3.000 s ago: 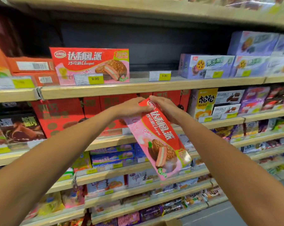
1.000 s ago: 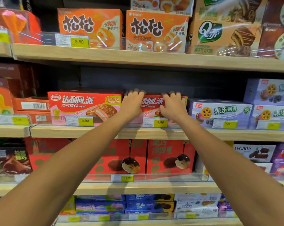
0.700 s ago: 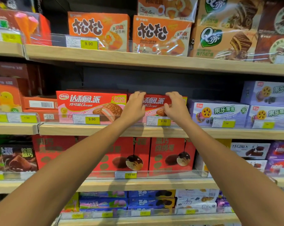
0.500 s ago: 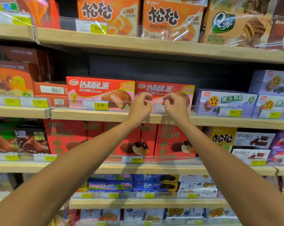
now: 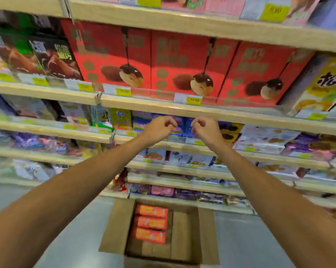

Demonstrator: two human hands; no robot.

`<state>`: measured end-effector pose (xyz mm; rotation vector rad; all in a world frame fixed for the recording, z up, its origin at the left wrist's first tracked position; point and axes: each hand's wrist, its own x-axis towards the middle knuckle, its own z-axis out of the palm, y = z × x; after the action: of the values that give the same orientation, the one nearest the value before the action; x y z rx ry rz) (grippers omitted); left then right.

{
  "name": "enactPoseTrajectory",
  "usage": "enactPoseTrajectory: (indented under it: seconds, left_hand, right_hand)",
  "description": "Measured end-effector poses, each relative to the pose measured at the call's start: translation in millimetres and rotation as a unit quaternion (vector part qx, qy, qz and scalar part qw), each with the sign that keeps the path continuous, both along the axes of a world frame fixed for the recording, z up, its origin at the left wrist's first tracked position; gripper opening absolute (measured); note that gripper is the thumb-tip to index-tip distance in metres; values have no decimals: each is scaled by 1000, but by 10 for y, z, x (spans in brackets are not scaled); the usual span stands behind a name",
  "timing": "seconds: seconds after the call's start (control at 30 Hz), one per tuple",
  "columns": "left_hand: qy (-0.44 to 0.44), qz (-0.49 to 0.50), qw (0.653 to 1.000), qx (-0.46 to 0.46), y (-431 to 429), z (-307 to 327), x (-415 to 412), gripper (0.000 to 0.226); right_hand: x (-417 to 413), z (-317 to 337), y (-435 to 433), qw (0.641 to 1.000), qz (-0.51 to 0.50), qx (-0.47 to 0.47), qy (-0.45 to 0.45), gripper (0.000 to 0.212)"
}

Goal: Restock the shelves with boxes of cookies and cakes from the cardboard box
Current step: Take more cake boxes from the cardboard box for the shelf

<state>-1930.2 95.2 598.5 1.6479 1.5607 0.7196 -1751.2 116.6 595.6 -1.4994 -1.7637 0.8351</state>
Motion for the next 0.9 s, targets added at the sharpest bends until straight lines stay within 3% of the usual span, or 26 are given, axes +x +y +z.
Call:
enactPoseTrajectory:
  seconds: [0.17, 0.43, 0.67, 0.77, 0.9]
  left_hand:
    - [45, 22, 988, -146, -378, -1167, -208, 22]
    - [98, 73, 925, -359, -1322, -3394, -274, 32]
    - [179, 25, 893, -412, -1761, -5029, -178, 53]
    - [191, 2, 895, -404, -1827, -5732, -119, 61]
    - [232, -40, 882, -408, -1810, -6651, -78, 73]
  right_hand:
    - [-137, -1207, -324, 987, 53, -145, -41, 33]
    - [-299, -3420, -1026, 925, 102, -349, -107, 21]
    - [-280, -5091, -1540, 877, 103, -458, -107, 18]
    - [-314, -5818, -1655, 871, 77, -473, -108, 28]
    - [-396, -6763, -1662, 882, 73, -435, -164, 19]
